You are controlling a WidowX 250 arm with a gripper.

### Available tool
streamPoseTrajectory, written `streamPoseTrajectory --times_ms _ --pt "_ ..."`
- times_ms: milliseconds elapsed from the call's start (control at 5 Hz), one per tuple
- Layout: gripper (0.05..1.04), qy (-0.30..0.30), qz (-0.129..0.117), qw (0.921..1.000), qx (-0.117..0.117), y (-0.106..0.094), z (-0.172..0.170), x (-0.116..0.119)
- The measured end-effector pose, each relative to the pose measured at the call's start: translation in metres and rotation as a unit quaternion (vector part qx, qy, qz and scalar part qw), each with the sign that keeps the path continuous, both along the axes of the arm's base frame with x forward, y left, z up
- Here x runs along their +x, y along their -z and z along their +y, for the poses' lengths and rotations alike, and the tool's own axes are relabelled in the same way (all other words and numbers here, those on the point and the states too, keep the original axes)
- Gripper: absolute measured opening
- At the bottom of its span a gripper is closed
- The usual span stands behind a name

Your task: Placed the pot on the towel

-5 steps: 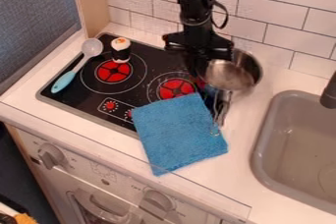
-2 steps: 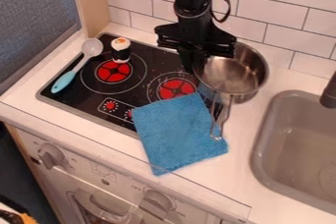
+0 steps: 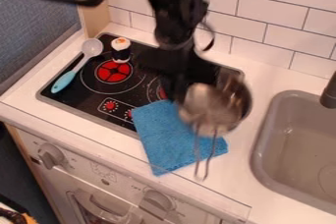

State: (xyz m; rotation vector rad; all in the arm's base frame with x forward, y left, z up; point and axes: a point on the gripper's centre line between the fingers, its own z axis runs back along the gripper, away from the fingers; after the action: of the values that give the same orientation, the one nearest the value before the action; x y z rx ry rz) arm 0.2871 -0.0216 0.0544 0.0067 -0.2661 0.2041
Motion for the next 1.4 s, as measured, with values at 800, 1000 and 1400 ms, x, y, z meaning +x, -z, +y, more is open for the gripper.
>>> streamPoseTrajectory --times_ms 800,1000,1400 --pt "0.107 0.004 0.009 0.9998 -0.02 0.037 0.01 0.002" --pt "0.286 -0.006 0.026 0.9995 -0.017 0.036 0.018 -0.001" --pt "0.872 0.002 0.01 0.9999 -0.01 0.015 0.02 0.001"
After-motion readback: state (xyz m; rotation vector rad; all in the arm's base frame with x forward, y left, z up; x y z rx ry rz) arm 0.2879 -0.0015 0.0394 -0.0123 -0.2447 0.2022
